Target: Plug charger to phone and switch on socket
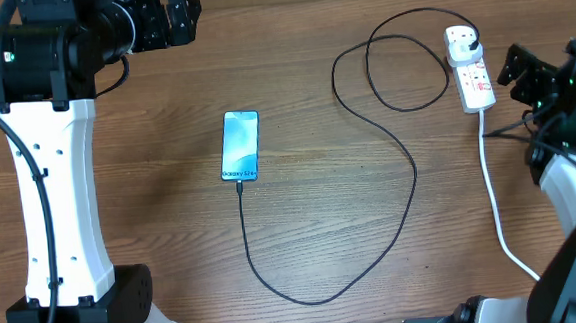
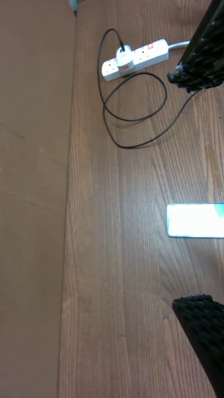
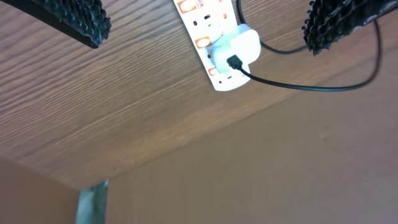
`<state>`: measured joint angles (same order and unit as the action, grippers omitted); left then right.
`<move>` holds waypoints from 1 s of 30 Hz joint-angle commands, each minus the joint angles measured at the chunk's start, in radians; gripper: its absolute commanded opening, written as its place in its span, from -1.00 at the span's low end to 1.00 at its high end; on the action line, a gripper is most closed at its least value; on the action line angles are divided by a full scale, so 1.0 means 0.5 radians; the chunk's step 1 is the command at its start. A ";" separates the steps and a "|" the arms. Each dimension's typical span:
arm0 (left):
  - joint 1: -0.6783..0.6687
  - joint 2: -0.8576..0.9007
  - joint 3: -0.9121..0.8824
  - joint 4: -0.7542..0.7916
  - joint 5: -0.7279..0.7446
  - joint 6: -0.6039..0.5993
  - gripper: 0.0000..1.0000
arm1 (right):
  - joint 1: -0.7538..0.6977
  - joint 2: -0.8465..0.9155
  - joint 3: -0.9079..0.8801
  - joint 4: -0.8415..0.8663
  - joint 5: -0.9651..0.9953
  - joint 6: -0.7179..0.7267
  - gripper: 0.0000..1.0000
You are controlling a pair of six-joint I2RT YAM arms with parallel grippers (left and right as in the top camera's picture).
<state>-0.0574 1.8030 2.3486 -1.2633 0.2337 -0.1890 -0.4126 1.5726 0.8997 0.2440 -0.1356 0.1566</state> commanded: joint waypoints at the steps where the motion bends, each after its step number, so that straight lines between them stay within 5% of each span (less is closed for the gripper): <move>1: 0.009 0.021 -0.008 0.006 -0.011 -0.028 0.99 | -0.008 0.160 0.183 0.024 -0.100 -0.011 1.00; 30: 0.009 0.021 -0.008 0.006 -0.011 -0.028 0.99 | -0.175 0.784 0.988 -0.816 -0.532 -0.011 1.00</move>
<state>-0.0574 1.8030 2.3486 -1.2633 0.2337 -0.1890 -0.5098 1.9156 1.3540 -0.1249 -0.3958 0.1562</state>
